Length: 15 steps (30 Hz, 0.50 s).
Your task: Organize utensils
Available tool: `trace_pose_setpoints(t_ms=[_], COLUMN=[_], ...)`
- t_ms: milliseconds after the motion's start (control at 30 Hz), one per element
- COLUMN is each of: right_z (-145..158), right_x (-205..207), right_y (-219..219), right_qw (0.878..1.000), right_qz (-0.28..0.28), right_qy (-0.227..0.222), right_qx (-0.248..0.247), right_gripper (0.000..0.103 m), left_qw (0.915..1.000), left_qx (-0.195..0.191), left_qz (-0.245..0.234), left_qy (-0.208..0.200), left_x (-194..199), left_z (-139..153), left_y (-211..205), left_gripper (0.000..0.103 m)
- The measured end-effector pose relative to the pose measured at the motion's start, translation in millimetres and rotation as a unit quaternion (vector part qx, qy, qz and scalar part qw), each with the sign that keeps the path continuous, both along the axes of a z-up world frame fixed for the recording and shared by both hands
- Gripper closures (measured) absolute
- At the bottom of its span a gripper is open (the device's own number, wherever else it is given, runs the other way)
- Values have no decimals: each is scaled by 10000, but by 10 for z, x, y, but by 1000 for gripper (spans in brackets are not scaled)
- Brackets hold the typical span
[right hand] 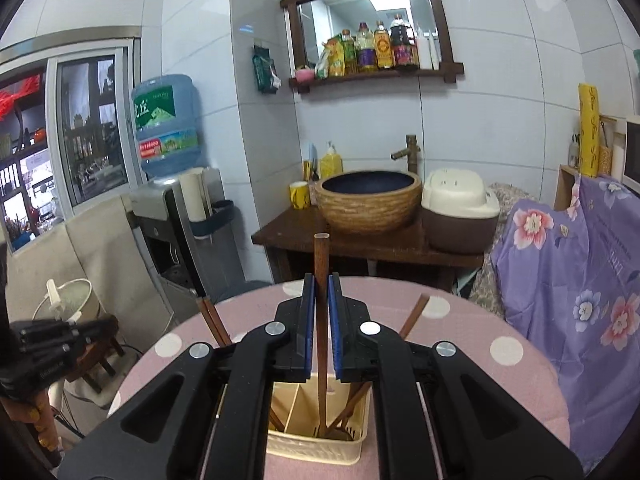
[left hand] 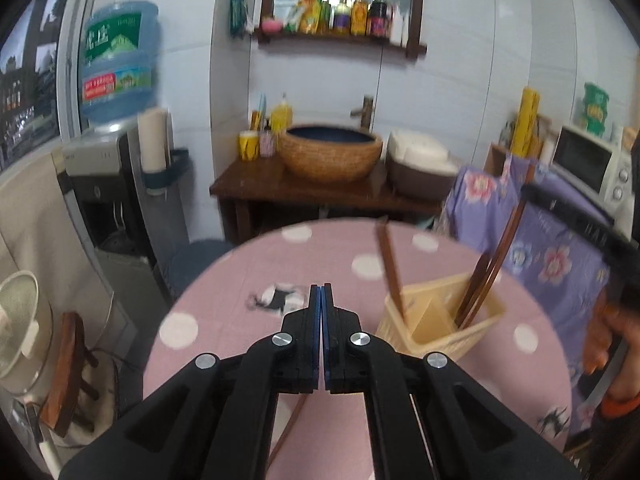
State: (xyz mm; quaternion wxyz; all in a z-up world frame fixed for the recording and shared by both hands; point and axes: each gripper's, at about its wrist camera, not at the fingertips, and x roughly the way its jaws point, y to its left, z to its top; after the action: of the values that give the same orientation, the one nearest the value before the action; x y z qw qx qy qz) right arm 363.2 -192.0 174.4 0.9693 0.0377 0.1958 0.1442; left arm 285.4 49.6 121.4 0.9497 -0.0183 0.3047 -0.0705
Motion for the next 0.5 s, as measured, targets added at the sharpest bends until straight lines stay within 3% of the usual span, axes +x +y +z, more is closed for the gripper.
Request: trace_pose_setpoints(t_ms=[133, 300, 367, 400, 433, 467, 500], right_z=[-192, -317, -351, -371, -384, -385, -379], right_x=[24, 8, -5, -17, -37, -62, -99], right_y=[4, 12, -1, -11, -21, -33, -51], right_qw=[9999, 9998, 9998, 9998, 9998, 9998, 9998], right_qz=[-18, -37, -47, -72, -95, -105, -113], right_qy=[154, 178, 200, 202, 187, 159, 117], right_qx=[-20, -84, -42, -39, -42, -49, -62], right_gripper=[95, 95, 95, 95, 94, 92, 80], left_qw=[9984, 9969, 9971, 9973, 9976, 9977, 9974], left_qx=[-53, -107, -72, -44, -8, 32, 88], left_qz=[86, 57, 15, -11, -55, -92, -142], left_qy=[560, 780, 752, 734, 695, 676, 698], left_x=[27, 18, -1, -9, -22, -30, -23], left_z=[-492, -730, -776, -801, -820, -852, -893], left_y=[176, 244, 228, 216, 200, 172, 149], left_gripper=[101, 97, 80, 60, 48, 47, 47])
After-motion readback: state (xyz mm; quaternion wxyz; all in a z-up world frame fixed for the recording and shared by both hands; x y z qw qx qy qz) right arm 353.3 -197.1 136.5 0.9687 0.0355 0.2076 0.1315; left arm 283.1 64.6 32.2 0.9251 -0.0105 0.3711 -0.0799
